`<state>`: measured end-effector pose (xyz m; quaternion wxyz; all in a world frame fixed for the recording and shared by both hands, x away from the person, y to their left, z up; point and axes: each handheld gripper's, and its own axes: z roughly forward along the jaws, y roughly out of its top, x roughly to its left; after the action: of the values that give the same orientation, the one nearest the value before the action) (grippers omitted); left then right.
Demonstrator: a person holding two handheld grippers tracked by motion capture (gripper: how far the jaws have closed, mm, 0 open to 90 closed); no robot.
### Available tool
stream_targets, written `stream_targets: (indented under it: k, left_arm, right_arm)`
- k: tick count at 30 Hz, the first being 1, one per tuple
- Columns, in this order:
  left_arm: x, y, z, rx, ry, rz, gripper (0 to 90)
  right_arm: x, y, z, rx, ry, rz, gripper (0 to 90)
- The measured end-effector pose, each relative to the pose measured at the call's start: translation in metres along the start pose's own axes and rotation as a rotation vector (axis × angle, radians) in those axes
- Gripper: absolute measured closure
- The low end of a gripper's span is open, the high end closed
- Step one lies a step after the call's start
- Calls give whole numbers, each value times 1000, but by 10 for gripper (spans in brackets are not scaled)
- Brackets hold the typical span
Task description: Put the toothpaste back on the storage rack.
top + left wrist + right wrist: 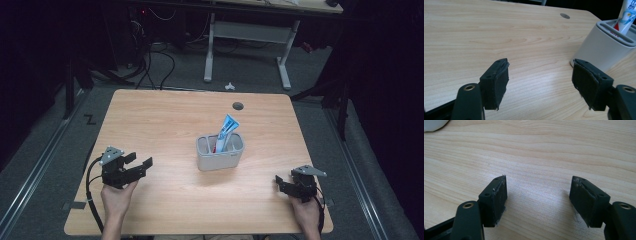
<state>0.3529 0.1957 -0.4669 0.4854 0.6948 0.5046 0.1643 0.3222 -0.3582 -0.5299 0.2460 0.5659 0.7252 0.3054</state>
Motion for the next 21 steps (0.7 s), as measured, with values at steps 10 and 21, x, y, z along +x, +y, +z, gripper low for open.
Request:
stream_targets:
  k: [10, 21]
  left_arm:
    - [2, -14, 12, 34, 21, -7, 302]
    - [3, -22, 22, 74, 59, 8, 302]
  right_arm:
    - [0, 0, 0, 0, 0, 0, 307]
    - [0, 0, 0, 0, 0, 1, 307]
